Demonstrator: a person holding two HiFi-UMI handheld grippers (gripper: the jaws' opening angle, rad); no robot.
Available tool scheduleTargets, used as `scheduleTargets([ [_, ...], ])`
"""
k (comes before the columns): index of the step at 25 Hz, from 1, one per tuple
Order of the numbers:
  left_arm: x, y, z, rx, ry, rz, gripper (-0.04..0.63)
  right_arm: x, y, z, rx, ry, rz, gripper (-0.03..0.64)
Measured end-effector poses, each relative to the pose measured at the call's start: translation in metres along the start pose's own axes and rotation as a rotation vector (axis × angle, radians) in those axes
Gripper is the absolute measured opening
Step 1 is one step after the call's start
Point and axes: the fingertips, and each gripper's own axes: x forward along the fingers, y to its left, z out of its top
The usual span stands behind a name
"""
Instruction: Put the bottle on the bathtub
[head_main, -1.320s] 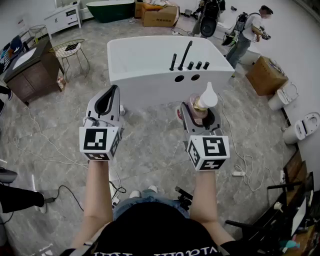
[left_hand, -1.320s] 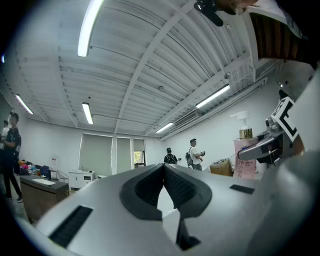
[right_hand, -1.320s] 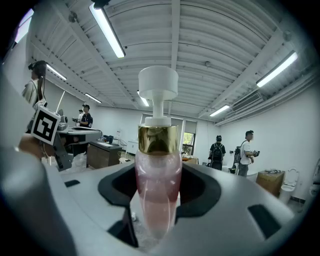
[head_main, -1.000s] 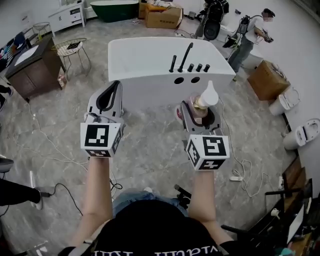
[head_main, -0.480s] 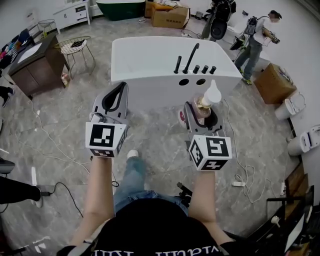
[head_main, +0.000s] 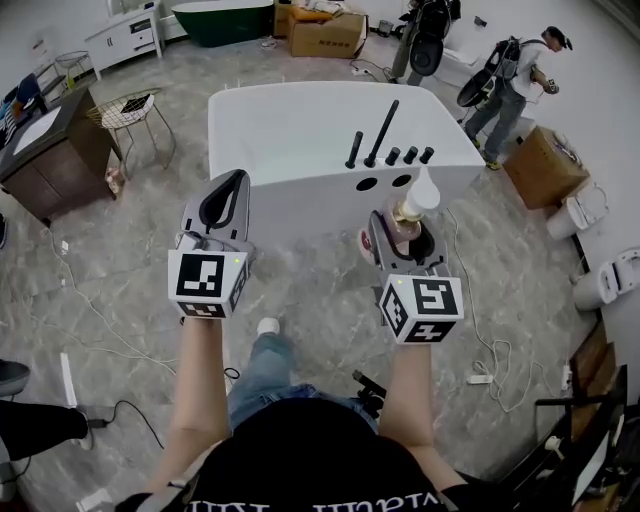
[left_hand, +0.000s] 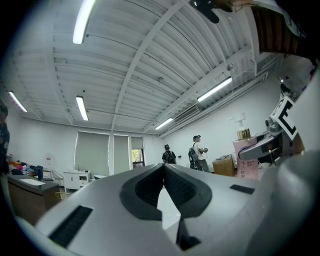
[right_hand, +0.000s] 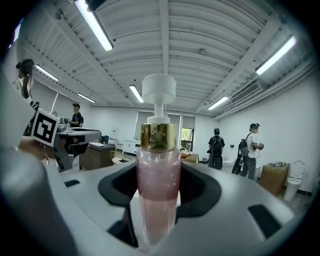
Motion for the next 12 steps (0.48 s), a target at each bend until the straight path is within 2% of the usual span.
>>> scheduleTargets([
  [12, 0.146, 0.134, -0.082, -0.084, 0.060, -0.011, 0.012, 0.201, 0.000, -0.013, 0.009, 0.110, -0.030, 0.227],
])
